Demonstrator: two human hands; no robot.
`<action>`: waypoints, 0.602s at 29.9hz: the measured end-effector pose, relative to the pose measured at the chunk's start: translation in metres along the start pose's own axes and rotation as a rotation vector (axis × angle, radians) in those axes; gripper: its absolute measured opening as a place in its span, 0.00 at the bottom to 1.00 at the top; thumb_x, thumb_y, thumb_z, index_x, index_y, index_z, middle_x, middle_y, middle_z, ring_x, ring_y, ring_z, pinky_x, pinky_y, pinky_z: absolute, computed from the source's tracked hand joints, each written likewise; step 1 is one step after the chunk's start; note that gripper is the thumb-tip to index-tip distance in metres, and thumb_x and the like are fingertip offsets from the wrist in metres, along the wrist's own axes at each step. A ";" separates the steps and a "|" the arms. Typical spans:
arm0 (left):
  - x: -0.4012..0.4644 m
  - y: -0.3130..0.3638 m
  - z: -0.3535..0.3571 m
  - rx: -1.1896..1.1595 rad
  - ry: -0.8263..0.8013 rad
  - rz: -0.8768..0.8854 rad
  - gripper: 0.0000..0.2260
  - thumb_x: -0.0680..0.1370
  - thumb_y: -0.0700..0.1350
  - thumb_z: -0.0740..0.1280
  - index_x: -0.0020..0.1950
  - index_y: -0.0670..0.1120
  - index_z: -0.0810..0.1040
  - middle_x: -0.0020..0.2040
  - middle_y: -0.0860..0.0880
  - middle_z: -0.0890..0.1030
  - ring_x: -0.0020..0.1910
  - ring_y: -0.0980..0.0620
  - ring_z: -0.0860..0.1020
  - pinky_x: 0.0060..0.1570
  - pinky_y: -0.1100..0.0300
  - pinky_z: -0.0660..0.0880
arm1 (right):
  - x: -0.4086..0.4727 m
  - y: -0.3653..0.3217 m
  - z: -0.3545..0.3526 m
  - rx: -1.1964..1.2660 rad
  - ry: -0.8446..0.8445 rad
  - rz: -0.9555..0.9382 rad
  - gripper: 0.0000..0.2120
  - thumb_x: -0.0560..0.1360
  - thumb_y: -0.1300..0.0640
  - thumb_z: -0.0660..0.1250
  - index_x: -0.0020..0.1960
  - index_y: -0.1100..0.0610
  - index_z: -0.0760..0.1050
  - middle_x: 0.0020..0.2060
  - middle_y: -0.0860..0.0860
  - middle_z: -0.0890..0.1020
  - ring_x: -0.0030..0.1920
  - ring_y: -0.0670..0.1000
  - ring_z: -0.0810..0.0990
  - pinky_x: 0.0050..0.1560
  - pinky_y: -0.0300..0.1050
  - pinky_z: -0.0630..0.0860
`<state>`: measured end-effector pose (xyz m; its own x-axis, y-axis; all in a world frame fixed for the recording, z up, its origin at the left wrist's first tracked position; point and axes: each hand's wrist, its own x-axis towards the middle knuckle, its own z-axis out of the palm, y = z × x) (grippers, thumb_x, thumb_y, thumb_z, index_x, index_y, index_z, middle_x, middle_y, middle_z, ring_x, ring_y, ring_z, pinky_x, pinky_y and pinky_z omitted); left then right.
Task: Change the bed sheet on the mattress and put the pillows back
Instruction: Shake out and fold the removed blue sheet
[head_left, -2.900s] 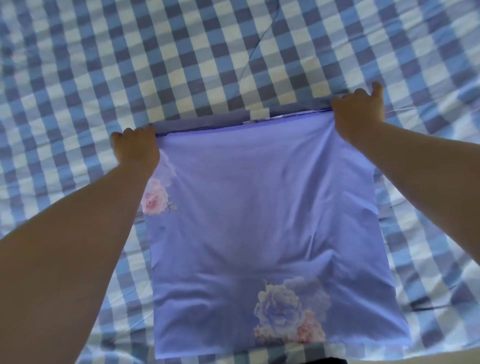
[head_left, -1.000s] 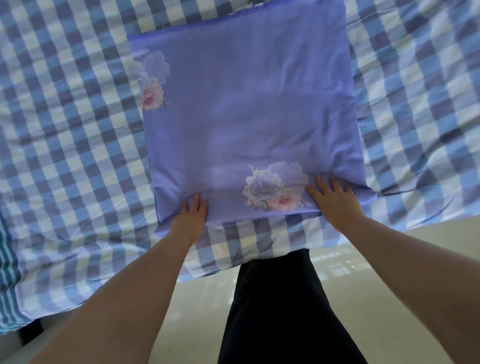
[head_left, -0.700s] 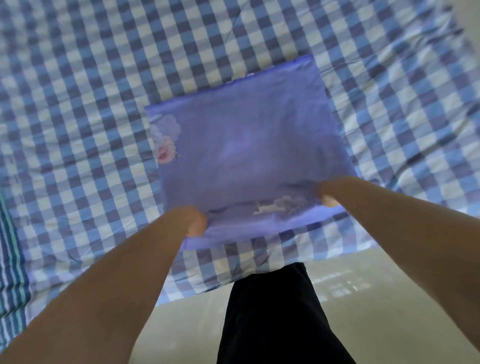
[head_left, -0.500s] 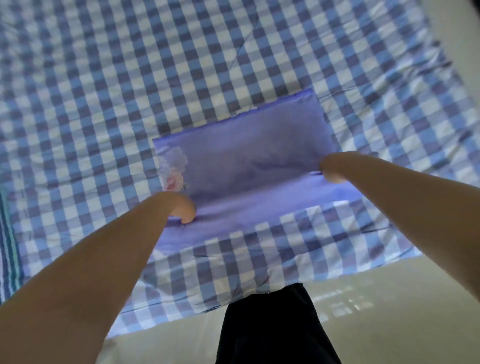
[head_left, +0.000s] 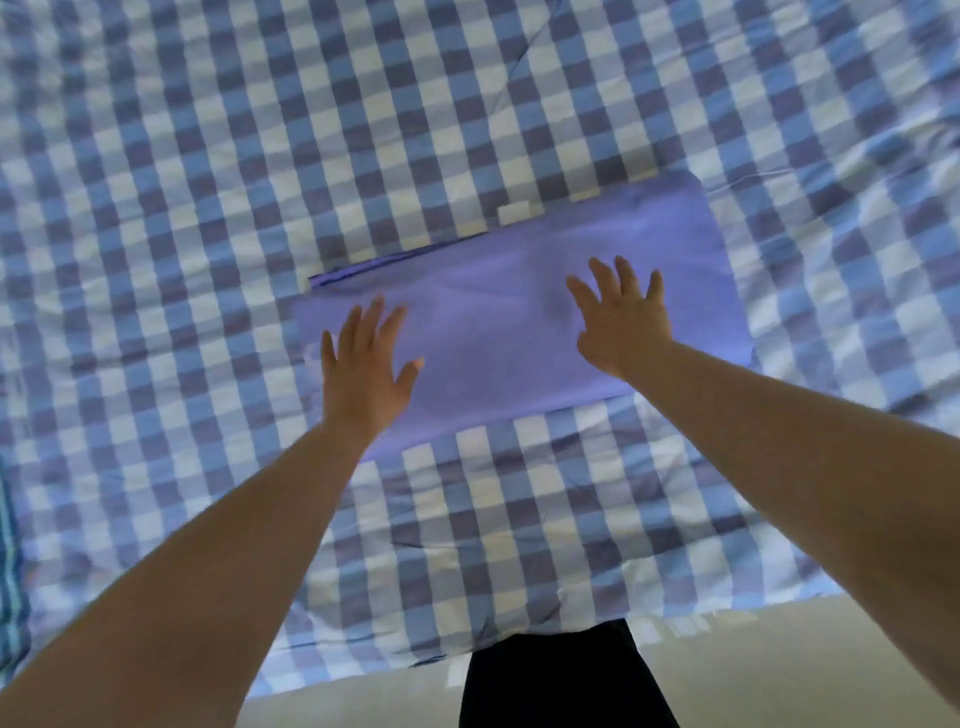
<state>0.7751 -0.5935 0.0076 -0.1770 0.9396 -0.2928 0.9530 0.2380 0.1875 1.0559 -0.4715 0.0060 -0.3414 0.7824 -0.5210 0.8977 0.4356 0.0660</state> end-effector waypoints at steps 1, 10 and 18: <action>-0.013 0.004 0.021 0.038 -0.097 -0.018 0.30 0.79 0.60 0.59 0.78 0.54 0.53 0.79 0.50 0.50 0.77 0.45 0.50 0.72 0.38 0.48 | -0.003 -0.012 0.012 0.014 -0.020 -0.048 0.31 0.79 0.47 0.55 0.77 0.47 0.45 0.77 0.51 0.43 0.76 0.59 0.41 0.71 0.67 0.45; -0.016 0.004 0.120 0.150 -0.147 0.092 0.27 0.81 0.62 0.44 0.76 0.52 0.61 0.76 0.45 0.62 0.74 0.38 0.61 0.65 0.33 0.63 | 0.021 -0.090 0.088 0.055 -0.001 -0.299 0.42 0.65 0.29 0.35 0.77 0.42 0.47 0.77 0.49 0.44 0.77 0.59 0.44 0.65 0.77 0.42; 0.008 -0.018 0.140 0.012 0.018 -0.388 0.40 0.73 0.72 0.52 0.78 0.54 0.46 0.79 0.47 0.46 0.77 0.40 0.46 0.71 0.38 0.44 | 0.044 -0.094 0.134 0.058 0.103 -0.276 0.39 0.69 0.28 0.38 0.77 0.43 0.42 0.77 0.48 0.43 0.77 0.58 0.41 0.64 0.77 0.38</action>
<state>0.7914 -0.6251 -0.1295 -0.5294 0.7844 -0.3231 0.8170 0.5740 0.0548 0.9940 -0.5370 -0.1372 -0.5984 0.6806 -0.4228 0.7807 0.6140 -0.1166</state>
